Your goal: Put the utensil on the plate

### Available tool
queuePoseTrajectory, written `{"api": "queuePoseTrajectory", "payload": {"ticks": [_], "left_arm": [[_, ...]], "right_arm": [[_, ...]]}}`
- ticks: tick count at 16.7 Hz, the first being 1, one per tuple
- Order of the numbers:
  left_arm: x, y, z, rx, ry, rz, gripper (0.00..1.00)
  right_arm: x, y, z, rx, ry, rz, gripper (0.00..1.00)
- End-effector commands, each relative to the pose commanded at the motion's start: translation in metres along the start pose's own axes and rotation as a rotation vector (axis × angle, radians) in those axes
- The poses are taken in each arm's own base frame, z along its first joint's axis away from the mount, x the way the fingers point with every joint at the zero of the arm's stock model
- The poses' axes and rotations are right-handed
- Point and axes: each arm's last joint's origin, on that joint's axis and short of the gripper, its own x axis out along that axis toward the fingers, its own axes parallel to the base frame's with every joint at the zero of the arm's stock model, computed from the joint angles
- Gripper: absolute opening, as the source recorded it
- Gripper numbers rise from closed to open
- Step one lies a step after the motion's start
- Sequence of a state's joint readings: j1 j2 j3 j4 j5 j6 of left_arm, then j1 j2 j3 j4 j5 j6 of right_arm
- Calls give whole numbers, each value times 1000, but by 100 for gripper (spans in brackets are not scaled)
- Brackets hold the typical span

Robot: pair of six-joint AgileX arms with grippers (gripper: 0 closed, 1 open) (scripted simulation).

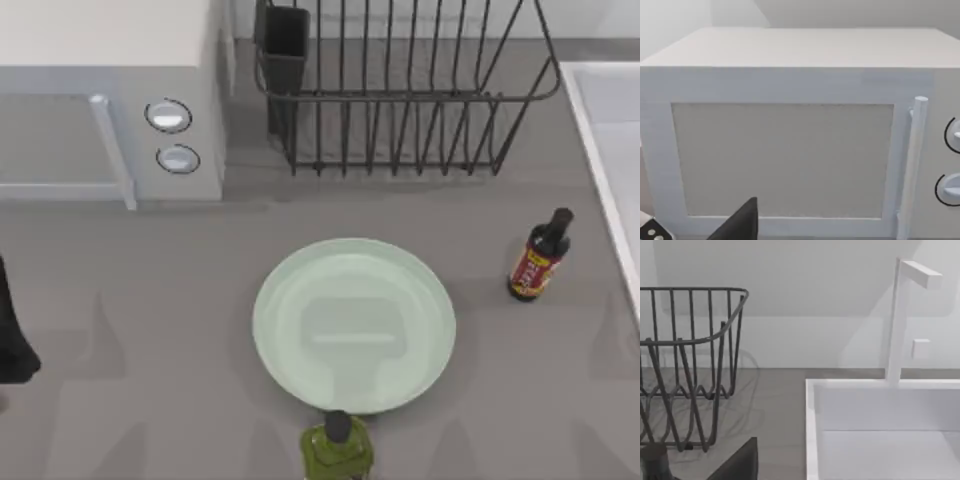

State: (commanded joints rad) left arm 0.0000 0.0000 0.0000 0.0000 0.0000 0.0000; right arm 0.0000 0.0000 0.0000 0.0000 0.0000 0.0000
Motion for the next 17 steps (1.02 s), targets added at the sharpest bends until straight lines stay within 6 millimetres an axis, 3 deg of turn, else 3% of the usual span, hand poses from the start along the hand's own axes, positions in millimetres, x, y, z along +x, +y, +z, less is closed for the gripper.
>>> {"api": "queuePoseTrajectory", "payload": {"ticks": [4,7,12,17], "left_arm": [[0,1,4,34,38,13,100],[4,6,16,156,185,40,100],[28,22,32,467,673,-25,100],[62,49,35,657,1156,-301,100]], "right_arm": [[0,0,0,0,0,0,100],[0,0,0,0,0,0,100],[0,0,0,0,0,0,100],[0,0,0,0,0,0,100]]}}
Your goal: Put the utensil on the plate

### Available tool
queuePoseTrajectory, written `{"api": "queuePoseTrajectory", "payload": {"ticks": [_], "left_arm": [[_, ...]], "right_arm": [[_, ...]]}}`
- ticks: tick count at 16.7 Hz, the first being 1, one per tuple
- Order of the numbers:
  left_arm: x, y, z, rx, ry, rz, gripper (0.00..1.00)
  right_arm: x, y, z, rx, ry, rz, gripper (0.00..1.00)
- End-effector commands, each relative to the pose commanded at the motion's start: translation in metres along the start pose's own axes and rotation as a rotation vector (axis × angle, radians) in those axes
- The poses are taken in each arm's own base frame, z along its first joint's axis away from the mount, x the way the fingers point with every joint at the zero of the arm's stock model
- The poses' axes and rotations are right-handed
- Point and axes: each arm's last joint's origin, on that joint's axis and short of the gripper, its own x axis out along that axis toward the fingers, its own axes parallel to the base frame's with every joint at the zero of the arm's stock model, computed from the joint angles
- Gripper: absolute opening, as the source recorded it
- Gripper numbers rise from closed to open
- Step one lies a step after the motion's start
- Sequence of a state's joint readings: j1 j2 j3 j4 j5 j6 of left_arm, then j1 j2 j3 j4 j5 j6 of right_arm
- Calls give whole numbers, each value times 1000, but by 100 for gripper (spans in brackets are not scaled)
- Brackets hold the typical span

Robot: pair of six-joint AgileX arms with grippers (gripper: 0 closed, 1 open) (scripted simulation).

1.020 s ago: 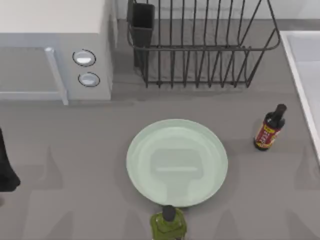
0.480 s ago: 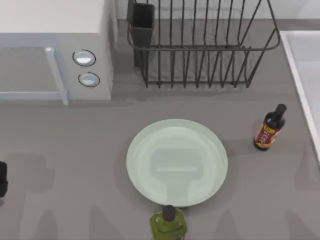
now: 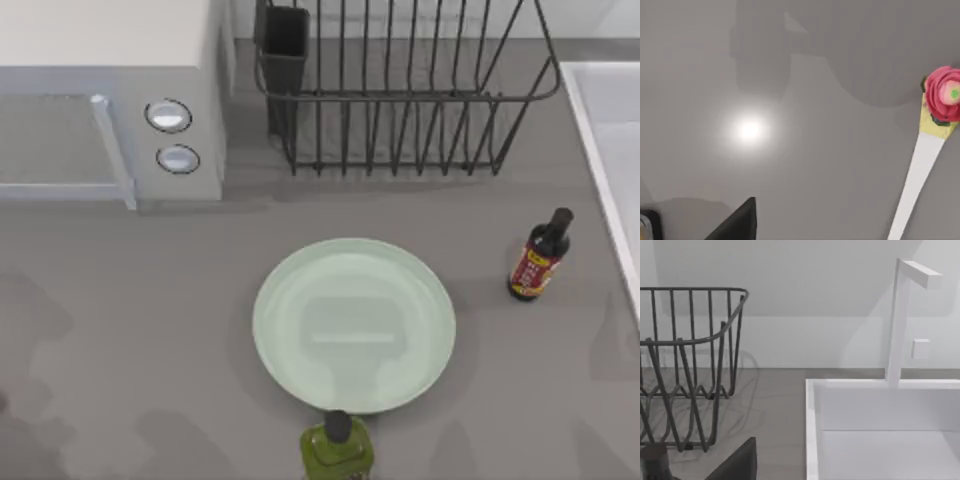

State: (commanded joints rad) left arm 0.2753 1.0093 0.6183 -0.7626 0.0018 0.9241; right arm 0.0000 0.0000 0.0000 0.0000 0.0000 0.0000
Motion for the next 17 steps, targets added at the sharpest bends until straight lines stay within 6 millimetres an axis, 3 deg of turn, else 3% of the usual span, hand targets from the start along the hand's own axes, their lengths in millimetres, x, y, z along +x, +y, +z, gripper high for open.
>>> {"api": "queuePoseTrajectory", "payload": {"ticks": [7,14,17], "left_arm": [[20,44,4,232,197,-340,100],[22,47,5,250,202,-361,100],[38,44,2,247,204,-365,100]], "right_arm": [[0,0,0,0,0,0,100],[0,0,0,0,0,0,100],[0,0,0,0,0,0,100]]}}
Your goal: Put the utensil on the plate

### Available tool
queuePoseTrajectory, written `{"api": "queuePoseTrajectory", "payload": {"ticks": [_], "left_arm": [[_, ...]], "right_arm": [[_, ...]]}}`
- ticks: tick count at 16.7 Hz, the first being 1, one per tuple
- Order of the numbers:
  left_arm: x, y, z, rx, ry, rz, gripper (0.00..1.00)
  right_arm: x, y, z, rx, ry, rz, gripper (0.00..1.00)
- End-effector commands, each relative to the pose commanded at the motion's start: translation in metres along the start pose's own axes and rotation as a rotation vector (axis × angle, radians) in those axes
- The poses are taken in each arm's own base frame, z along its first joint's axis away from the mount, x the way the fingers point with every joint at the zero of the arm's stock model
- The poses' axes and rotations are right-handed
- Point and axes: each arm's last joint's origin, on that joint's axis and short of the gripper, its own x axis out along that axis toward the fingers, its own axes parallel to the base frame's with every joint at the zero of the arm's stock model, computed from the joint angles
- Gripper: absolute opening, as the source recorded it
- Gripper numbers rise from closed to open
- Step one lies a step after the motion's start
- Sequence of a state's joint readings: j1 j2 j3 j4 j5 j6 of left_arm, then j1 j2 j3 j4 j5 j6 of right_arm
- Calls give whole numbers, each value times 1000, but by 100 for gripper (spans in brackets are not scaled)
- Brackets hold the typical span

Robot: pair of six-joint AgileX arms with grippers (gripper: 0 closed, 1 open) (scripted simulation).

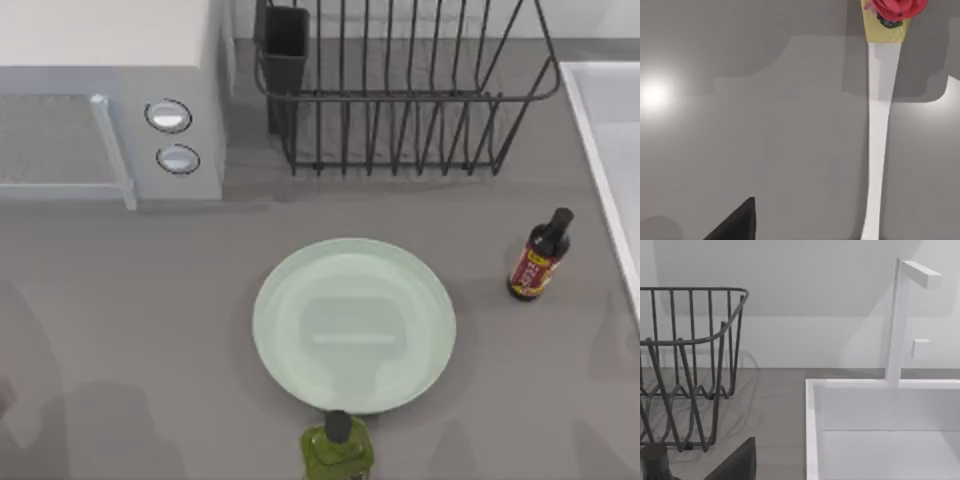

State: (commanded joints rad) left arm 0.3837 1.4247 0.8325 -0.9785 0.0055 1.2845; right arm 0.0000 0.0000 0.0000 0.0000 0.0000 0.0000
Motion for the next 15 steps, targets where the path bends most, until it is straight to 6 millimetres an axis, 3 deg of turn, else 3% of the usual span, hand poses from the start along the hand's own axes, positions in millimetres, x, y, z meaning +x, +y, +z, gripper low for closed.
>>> {"api": "queuePoseTrajectory", "payload": {"ticks": [7,13,15], "left_arm": [[73,1,0,0,-2,6,100],[83,-2,-1,0,0,1,100],[83,-2,-1,0,0,1,85]], "right_arm": [[0,0,0,0,0,0,100],[0,0,0,0,0,0,100],[0,0,0,0,0,0,100]]}}
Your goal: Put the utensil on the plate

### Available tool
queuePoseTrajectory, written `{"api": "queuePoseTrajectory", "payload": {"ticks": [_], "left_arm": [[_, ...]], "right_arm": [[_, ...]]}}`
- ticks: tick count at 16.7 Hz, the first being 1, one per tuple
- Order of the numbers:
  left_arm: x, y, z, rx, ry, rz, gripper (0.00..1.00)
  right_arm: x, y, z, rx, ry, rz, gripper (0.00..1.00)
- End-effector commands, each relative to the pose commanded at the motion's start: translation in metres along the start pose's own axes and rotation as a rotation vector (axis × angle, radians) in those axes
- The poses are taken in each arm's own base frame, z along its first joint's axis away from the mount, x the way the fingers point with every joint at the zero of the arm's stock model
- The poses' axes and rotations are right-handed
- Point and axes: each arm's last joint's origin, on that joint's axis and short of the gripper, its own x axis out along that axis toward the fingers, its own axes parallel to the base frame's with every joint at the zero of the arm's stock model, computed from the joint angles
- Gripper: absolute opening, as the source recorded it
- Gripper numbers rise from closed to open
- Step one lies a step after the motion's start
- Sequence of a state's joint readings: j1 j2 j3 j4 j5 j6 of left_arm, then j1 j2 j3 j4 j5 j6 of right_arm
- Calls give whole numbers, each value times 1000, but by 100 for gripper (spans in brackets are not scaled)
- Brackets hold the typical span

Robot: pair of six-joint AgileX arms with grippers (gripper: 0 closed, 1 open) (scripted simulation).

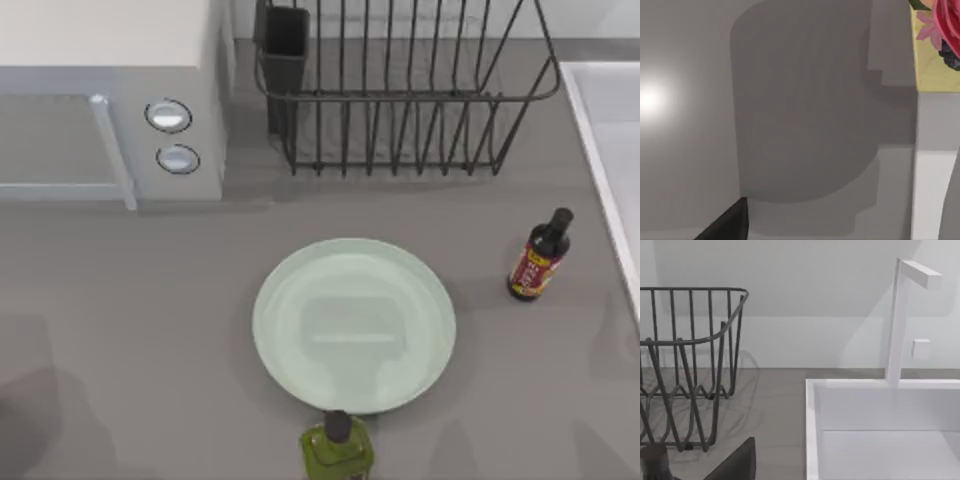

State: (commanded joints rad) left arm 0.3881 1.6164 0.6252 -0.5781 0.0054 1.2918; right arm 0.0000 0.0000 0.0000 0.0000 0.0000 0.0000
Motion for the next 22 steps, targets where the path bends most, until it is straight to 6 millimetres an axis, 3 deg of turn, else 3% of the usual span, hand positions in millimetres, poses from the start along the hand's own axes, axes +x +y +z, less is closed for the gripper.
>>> {"api": "queuePoseTrajectory", "payload": {"ticks": [11,19,20,22], "left_arm": [[0,0,0,0,0,0,2],[0,0,0,0,0,0,0],[-22,0,1,-24,-8,0,0],[-25,2,1,-24,-8,3,0]], "right_arm": [[0,0,0,0,0,0,100],[0,0,0,0,0,0,100],[0,0,0,0,0,0,100],[0,0,0,0,0,0,100]]}}
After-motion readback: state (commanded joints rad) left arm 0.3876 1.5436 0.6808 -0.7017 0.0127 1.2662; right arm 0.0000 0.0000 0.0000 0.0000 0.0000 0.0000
